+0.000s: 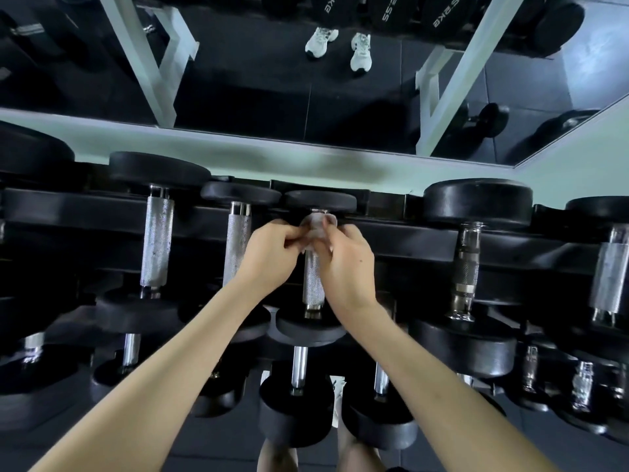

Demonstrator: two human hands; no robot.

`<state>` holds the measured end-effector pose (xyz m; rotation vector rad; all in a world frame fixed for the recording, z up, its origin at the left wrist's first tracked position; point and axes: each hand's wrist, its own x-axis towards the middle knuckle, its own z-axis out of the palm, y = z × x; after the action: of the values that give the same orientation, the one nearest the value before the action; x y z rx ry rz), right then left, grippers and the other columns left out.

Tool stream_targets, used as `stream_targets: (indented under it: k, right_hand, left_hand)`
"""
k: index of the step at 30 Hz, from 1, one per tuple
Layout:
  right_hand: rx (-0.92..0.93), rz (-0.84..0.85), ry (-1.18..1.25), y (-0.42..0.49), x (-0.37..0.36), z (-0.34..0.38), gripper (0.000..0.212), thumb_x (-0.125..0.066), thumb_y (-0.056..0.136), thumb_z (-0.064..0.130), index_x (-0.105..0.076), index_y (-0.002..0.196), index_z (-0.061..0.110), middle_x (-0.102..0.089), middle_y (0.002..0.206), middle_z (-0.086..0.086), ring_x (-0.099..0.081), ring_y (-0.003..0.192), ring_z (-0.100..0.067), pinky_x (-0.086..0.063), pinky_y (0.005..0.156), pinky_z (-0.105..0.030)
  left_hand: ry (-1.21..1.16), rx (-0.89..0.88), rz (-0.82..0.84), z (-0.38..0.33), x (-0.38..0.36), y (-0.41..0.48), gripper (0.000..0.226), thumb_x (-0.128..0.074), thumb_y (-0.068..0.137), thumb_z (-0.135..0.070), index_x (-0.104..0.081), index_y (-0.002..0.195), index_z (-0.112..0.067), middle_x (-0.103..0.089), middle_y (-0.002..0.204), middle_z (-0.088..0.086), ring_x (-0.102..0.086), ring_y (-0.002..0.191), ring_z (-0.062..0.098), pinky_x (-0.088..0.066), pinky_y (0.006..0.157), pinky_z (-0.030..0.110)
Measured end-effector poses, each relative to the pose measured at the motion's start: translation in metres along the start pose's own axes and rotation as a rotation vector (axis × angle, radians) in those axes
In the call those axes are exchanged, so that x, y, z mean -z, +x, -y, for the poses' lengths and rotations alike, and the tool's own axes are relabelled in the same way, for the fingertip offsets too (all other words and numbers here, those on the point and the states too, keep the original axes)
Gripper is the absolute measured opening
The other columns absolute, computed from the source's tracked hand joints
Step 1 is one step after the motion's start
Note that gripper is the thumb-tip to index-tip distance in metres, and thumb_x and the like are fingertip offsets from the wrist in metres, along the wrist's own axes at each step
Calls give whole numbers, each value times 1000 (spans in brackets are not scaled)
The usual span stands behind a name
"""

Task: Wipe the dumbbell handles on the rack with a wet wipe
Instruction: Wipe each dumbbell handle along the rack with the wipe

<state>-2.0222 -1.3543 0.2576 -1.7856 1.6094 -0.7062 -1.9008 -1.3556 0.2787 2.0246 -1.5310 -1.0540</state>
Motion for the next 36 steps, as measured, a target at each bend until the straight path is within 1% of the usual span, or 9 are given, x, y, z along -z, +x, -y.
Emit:
stream_targets:
  k: [2, 6, 12, 19, 26, 29, 32, 35, 36]
  right_hand:
    - [13, -46, -193, -7, -11, 3, 39, -48, 97, 20, -52, 127, -3, -60, 95, -19, -53, 88, -32, -42, 75, -35]
    - [-102, -158, -322, -3, -27, 15, 52, -34, 96, 37, -57, 121, -3, -68, 90, -13, -55, 83, -33, -42, 76, -40]
    - [-114, -237, -187, 0, -33, 15, 34, -58, 88, 16, -64, 112, -7, -68, 70, -10, -50, 63, -27, -36, 55, -27]
    - [-266, -54, -135, -41, -18, 0, 31, -52, 97, 26, -64, 121, 10, -48, 66, -4, -36, 59, -12, -33, 54, -14]
    - [-369, -99, 72, 15, -11, 17, 26, -59, 92, 27, -69, 80, 6, -63, 65, -7, -45, 58, -15, -33, 52, -24]
    - [-335, -67, 102, -11, -8, 12, 25, -61, 91, 26, -70, 110, 12, -65, 64, -4, -43, 56, -9, -38, 58, -25]
    - [-355, -3, 55, -44, -7, 3, 30, -63, 90, 24, -66, 119, 14, -40, 42, 7, -38, 42, -9, -34, 51, -16]
    - [-368, 51, 119, -47, 0, 6, 7, -67, 86, 19, -74, 85, 17, -29, 41, 9, -30, 40, -11, -29, 46, -17]
    - [-343, 52, 122, -40, 3, 9, 20, -69, 85, 17, -66, 65, 21, -26, 42, 10, -25, 41, -10, -26, 45, -18]
  left_hand:
    - [-64, 11, 77, 0, 3, -3, 20, -57, 91, -12, -73, 103, -11, -68, 94, 10, -61, 85, 19, -46, 80, 31]
    - [-203, 69, 157, 0, 13, -8, 24, -52, 81, 4, -72, 86, -6, -66, 66, 4, -59, 63, 12, -50, 72, 29]
    - [-301, 121, 152, 3, 28, -13, 36, -45, 92, 5, -64, 119, -10, -68, 85, 0, -67, 78, 13, -56, 77, 20]
    - [-81, -194, -138, -15, 46, -14, 35, -48, 91, 2, -66, 117, -14, -63, 100, -3, -64, 89, 12, -49, 82, 15]
    - [184, -332, -83, -35, 45, 26, 28, -56, 94, -19, -65, 120, -18, -65, 120, 3, -60, 106, 19, -42, 90, 25]
    - [230, -295, -42, -37, 47, 35, 23, -57, 93, -22, -71, 110, -17, -71, 110, 1, -62, 105, 17, -41, 83, 21]
    - [252, -294, -18, -38, 48, 37, 22, -59, 92, -23, -71, 109, -19, -70, 111, -2, -61, 106, 13, -38, 79, 17]
    - [264, -289, -13, -38, 51, 38, 21, -60, 91, -24, -71, 109, -21, -70, 111, -3, -61, 106, 13, -40, 80, 19]
    - [266, -286, -13, -38, 51, 38, 21, -60, 91, -24, -72, 108, -21, -70, 111, -3, -61, 105, 13, -40, 79, 20]
